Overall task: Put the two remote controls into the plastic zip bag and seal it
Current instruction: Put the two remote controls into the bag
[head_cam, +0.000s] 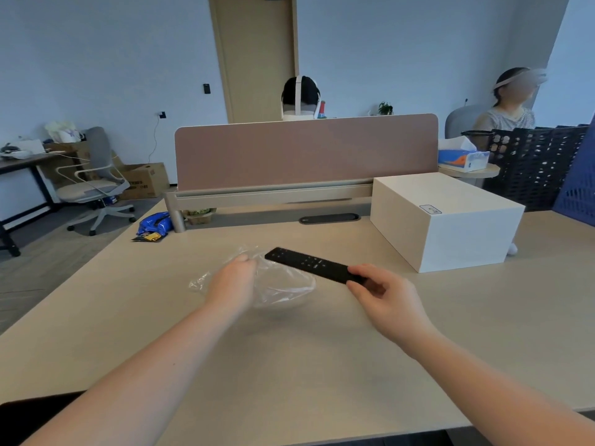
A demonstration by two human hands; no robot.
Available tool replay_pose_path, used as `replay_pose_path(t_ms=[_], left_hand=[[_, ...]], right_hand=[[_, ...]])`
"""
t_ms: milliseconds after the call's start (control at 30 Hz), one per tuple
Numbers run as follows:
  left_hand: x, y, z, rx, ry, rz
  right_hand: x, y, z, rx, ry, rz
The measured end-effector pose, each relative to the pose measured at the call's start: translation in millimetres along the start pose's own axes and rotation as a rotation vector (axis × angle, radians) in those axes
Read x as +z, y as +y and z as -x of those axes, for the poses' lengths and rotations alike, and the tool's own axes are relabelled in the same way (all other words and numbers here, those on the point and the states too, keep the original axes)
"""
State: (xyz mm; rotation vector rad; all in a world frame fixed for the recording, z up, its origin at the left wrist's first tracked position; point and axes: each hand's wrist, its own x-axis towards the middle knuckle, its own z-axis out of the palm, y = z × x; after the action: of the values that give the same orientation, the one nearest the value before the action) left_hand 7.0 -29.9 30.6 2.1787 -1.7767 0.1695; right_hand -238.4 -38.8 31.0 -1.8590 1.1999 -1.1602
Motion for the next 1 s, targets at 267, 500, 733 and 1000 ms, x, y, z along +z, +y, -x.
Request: replay_pose_path(t_ms=[267,500,733,1000], left_hand=[[0.8,12.7,12.0,0.177,0.027,0.163],[10.7,30.2,18.8,0.292,-0.026,0.268],[15.3,24.7,19.7,0.299,-0.058,0.224],[19.6,15.1,19.6,0.287,-0.078,0.217]], right_hand=[[17.7,15.0,9.3,-0.029,-0.062,0.129],[62.1,26.3,-4.5,0.002,-0.173,0.207],[88.6,34.8,-29.5,0.061,-0.333,0.363],[113.2,45.7,-43.4,-0.028,-0.428,0.531]])
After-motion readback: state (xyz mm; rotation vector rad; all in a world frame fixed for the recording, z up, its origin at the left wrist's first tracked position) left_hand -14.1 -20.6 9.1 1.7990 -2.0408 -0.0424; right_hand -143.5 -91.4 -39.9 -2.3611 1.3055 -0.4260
